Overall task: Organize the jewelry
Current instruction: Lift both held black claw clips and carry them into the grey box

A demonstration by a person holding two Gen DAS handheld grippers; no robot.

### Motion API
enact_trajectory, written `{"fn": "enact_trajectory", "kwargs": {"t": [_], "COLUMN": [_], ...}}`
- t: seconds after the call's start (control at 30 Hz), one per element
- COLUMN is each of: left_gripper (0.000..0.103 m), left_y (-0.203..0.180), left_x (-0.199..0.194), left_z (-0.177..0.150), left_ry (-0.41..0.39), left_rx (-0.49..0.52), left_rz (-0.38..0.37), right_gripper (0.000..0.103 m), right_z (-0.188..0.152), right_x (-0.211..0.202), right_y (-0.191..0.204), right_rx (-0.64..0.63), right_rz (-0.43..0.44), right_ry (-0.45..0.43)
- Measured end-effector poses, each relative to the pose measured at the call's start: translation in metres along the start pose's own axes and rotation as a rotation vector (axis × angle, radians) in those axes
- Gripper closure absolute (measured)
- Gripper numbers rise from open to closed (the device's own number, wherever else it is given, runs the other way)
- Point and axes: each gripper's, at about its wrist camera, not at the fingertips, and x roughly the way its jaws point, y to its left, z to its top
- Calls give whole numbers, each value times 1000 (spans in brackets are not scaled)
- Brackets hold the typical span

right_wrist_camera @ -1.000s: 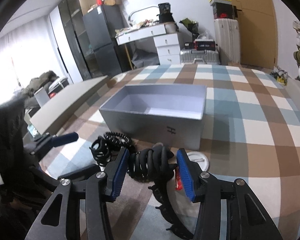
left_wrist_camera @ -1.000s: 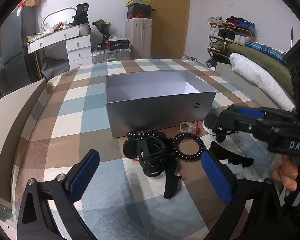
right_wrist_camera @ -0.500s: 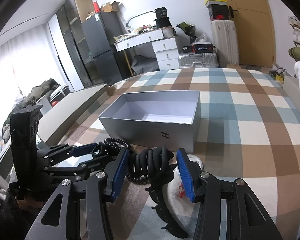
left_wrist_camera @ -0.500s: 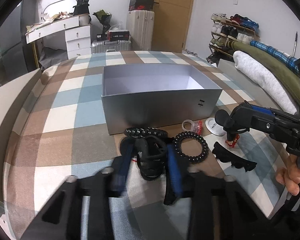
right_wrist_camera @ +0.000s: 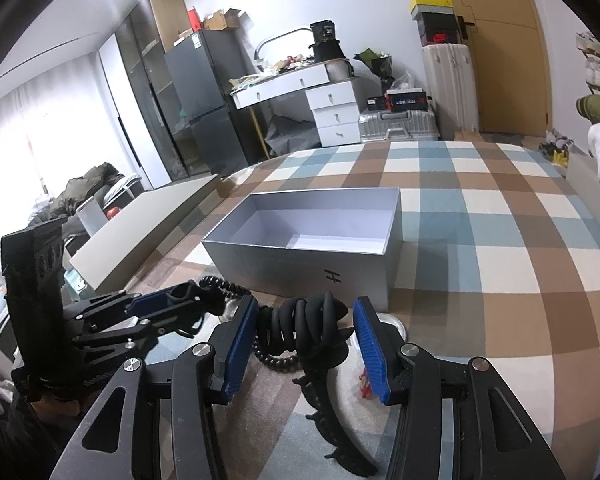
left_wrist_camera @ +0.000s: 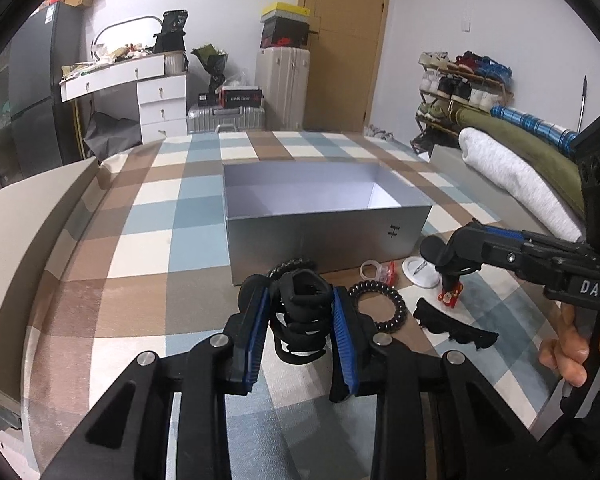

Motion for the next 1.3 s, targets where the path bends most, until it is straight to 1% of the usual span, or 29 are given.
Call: {"fn": "enact_trajectory", "kwargs": {"t": [0.37, 0.6, 0.77, 0.87, 0.97, 1.3], "left_gripper": [77, 77, 77, 77, 77, 77], "left_y": [-1, 4, 4, 5, 6, 10], "left_x": [-12, -18, -22, -23, -22, -10], "left_z": [6, 10, 15, 18, 23, 43], "left_ry": [-53, -87, -108, -115, -123, -142], "left_rx": [-4, -31, -32, -43, -48, -54], "left_rz": [-39, -52, -58, -74, -67, -53], "right_gripper": [55, 55, 55, 55, 55, 55], "right_z": [1, 2, 5, 8, 12, 33], "right_x": [-3, -4, -4, -6, -7, -7], "right_y": [1, 0, -2, -5, -8, -6], "right_rx": [0, 6, 13, 29, 54, 52], "right_rz": [28, 45, 62, 80, 102, 90], "right_ry": [-27, -40, -45, -49, -57, -89]}}
